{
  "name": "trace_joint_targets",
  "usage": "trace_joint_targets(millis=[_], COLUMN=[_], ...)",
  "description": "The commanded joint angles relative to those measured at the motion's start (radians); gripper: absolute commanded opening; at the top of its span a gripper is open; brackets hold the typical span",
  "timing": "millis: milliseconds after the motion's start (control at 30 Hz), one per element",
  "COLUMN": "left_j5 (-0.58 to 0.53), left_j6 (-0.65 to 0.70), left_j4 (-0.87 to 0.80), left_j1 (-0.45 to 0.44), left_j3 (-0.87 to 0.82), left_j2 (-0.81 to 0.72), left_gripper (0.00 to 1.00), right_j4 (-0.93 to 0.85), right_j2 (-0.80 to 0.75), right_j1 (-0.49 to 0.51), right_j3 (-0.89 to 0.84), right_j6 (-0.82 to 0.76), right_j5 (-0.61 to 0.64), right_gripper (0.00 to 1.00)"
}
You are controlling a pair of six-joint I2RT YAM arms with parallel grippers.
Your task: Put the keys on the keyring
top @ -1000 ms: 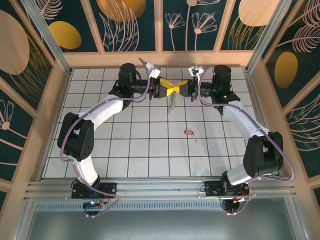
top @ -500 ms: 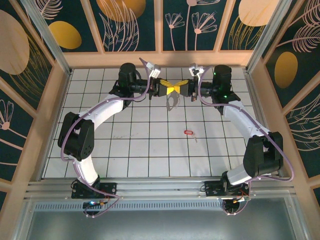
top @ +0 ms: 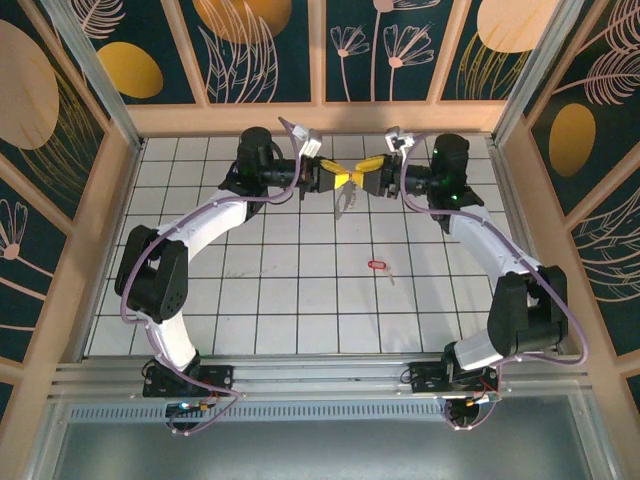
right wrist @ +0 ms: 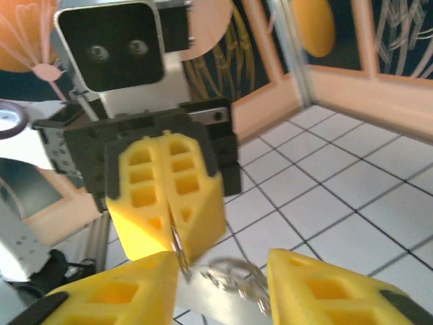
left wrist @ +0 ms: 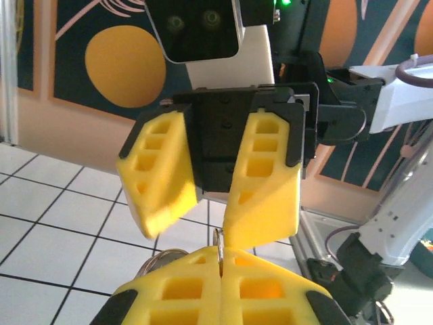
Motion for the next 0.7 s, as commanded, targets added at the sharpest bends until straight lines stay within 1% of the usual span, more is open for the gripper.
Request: trace_joint_targets(millis=[0, 100, 200, 267, 367, 533, 667], left_j5=[-0.073, -0.138, -0.216, -0.266, -0.325, -0.351, -0.345], left_j6=[0.077, 0.114, 0.138, 0.168, 0.213, 0.272, 0.308], left_j4=[0.035, 0.106, 0.224, 0.298, 0.365, 0.478, 0.494], left_j1=[-0.004, -0.006, -0.006, -0.006, -0.012, -0.024, -0.035], left_j3=[-0.045, -0.108, -0.191, -0.242, -0.295, -0.356, -0.359], left_j2=[-0.06, -0.087, -0.136, -0.153, -0.172, -0.186, -0.184], left_gripper=[0.0, 0.0, 0.0, 0.0, 0.0, 0.0, 0.0], right_j4=[0.148, 0.119, 0.104, 0.106, 0.104, 0.059, 0.03], right_j2=[-0.103, -0.161, -0.214, -0.246, -0.289, -0.355, -0.396], right_j1=[-0.044, -0.049, -0.05, -0.05, -0.049, -0.048, -0.047], right_j3=[-0.073, -0.138, -0.222, -0.295, -0.39, -0.514, -0.576], right_j6=[0.132, 0.157, 0.198, 0.225, 0.255, 0.269, 0.273], right_j5=[0.104, 0.234, 0.345, 0.399, 0.466, 0.562, 0.613], right_gripper=[0.46, 0.46, 0.47, 0.48, 0.48, 0.48, 0.48])
